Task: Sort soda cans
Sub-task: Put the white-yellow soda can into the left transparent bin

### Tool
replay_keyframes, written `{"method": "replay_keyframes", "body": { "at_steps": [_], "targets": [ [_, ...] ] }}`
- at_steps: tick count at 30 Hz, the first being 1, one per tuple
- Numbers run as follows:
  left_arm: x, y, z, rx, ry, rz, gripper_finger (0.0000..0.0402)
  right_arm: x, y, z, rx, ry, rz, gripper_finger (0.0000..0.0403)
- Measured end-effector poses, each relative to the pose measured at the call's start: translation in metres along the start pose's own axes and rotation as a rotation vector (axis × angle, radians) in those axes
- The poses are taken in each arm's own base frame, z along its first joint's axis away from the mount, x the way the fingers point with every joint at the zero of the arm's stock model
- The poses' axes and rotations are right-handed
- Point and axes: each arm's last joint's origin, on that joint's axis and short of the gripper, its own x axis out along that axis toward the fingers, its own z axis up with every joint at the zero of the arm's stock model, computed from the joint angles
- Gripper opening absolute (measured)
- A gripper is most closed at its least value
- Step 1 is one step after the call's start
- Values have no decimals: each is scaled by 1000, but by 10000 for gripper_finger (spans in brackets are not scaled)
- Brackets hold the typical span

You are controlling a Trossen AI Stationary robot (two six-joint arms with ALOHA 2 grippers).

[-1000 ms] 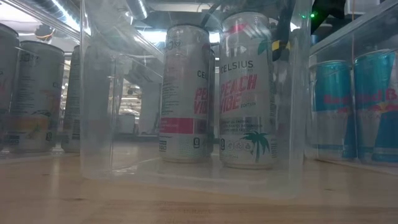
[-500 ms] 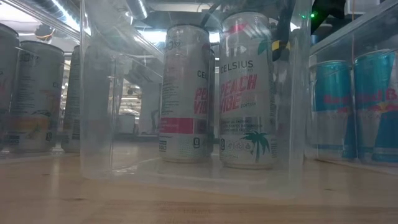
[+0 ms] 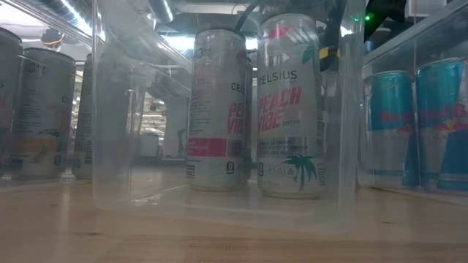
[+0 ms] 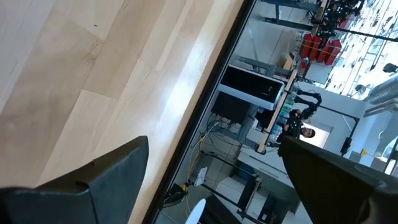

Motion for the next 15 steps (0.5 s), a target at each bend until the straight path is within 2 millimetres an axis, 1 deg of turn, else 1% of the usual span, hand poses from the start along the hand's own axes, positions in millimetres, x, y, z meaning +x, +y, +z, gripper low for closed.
{"method": "replay_keyframes", "body": {
  "at_steps": [6,15],
  "targets": [
    [-22,8,3,-10,-130,-118,251,0,0,0,0,0,0,364],
    [-39,13,-5,-5,-276,-262,251,0,0,0,1,-1,-1,364]
  ]
}}
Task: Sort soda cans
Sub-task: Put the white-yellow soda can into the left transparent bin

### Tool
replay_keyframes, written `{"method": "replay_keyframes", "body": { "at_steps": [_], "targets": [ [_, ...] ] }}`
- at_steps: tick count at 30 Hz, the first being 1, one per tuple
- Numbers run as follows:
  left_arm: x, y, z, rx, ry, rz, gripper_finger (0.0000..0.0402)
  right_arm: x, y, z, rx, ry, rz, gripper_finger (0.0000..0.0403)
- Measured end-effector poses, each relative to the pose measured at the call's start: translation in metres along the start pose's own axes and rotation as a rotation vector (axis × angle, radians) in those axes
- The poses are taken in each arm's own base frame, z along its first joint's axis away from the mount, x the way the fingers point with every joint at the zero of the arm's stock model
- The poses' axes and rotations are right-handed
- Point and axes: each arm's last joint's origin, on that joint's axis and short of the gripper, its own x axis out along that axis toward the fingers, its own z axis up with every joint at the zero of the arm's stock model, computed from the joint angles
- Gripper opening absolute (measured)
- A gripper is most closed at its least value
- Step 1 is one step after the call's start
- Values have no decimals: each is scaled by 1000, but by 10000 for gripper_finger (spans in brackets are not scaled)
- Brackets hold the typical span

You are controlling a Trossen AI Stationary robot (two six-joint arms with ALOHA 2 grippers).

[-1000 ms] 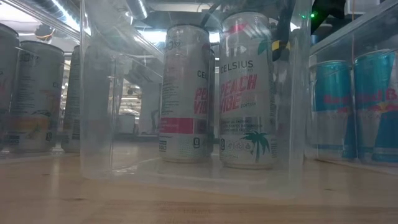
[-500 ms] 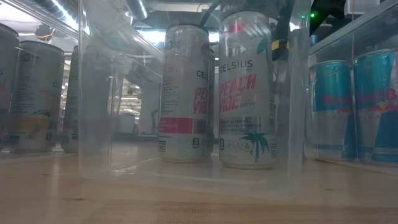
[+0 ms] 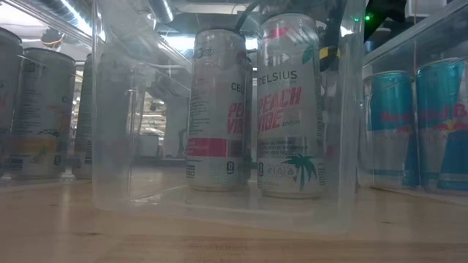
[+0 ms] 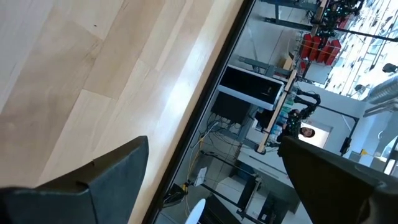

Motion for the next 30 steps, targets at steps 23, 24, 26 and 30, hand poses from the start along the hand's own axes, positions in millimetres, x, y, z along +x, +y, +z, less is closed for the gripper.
{"method": "replay_keyframes", "body": {
  "at_steps": [23,24,26,30],
  "targets": [
    [-17,16,30,161,-332,23,251,0,0,1,5,-7,2,364],
    [-16,17,32,163,-337,44,251,0,0,1,6,-7,2,364],
    [-15,21,38,163,-332,90,251,0,0,1,7,-7,2,364],
    [-11,24,47,193,-282,162,251,0,0,1,7,-7,2,364]
  ]
}}
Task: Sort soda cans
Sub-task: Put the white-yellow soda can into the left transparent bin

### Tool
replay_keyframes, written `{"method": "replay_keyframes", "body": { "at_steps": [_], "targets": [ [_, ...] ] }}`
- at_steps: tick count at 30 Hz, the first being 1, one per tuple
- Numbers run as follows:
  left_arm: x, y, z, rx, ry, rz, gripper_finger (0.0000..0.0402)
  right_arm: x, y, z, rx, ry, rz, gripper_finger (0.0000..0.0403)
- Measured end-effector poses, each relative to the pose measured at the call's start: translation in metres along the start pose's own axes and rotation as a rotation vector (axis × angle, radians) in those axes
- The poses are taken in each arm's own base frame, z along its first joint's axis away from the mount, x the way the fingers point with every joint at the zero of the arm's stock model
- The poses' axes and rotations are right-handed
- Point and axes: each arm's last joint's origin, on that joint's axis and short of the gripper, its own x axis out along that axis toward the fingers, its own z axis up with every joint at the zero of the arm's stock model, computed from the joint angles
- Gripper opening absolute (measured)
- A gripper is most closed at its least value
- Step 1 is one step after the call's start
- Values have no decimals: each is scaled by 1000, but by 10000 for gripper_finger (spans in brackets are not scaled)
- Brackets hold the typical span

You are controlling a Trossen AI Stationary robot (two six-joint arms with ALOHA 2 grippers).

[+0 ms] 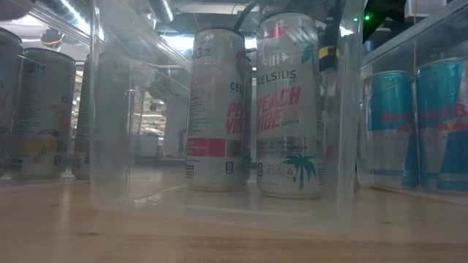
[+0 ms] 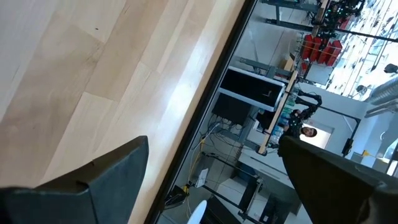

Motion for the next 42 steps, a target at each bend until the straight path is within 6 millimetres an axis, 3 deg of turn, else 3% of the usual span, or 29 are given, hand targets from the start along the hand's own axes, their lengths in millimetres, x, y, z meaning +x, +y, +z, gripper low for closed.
{"method": "replay_keyframes", "body": {
  "at_steps": [10,20,28,42],
  "targets": [
    [22,4,23,118,134,63,251,0,0,0,3,-1,-2,364],
    [48,-5,36,273,285,18,251,0,0,0,7,-4,3,364],
    [74,-14,32,377,425,22,251,0,0,0,9,-6,3,364],
    [128,-24,27,406,593,112,251,0,0,0,10,-6,4,364]
  ]
}}
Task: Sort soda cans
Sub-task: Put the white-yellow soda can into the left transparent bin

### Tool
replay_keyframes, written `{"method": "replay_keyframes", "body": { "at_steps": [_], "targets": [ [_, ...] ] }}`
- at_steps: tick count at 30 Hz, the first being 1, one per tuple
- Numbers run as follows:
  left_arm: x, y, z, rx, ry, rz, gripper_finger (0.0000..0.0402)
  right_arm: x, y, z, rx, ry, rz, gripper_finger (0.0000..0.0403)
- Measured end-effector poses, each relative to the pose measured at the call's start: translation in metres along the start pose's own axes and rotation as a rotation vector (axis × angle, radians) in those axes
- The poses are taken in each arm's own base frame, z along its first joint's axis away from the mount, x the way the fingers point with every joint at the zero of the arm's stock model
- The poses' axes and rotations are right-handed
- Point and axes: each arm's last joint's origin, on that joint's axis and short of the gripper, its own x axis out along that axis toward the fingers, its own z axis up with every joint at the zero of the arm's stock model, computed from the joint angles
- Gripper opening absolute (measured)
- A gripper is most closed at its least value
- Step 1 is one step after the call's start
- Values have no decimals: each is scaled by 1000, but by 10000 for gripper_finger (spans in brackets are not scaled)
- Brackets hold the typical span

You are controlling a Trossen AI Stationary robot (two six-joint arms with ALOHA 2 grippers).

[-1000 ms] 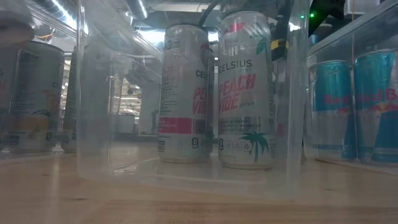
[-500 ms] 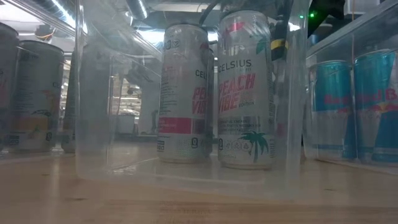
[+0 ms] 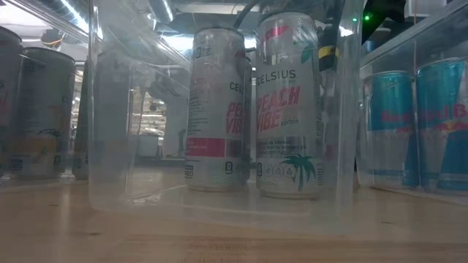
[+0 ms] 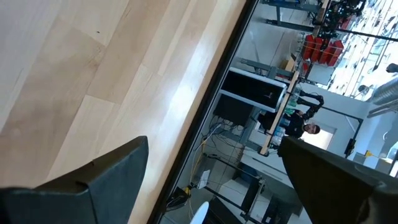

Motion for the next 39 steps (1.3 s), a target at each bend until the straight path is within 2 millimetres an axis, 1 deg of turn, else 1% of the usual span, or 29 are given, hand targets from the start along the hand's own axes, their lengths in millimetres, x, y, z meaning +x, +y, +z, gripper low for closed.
{"method": "replay_keyframes", "body": {
  "at_steps": [12,15,19,22,28,32,39],
  "targets": [
    [26,-4,12,14,76,54,251,0,0,0,0,-1,2,364],
    [29,-5,13,27,84,65,251,0,0,0,1,-9,11,364],
    [30,-5,13,-18,87,71,253,0,0,0,1,-12,15,364],
    [30,-3,14,-67,87,69,268,0,0,0,1,-14,17,364],
    [30,-3,13,-96,89,83,307,0,0,0,1,-14,16,364],
    [30,2,14,-149,109,96,329,0,1,1,2,-25,30,364],
    [28,3,15,-111,118,94,342,0,1,1,3,-29,34,364]
  ]
}}
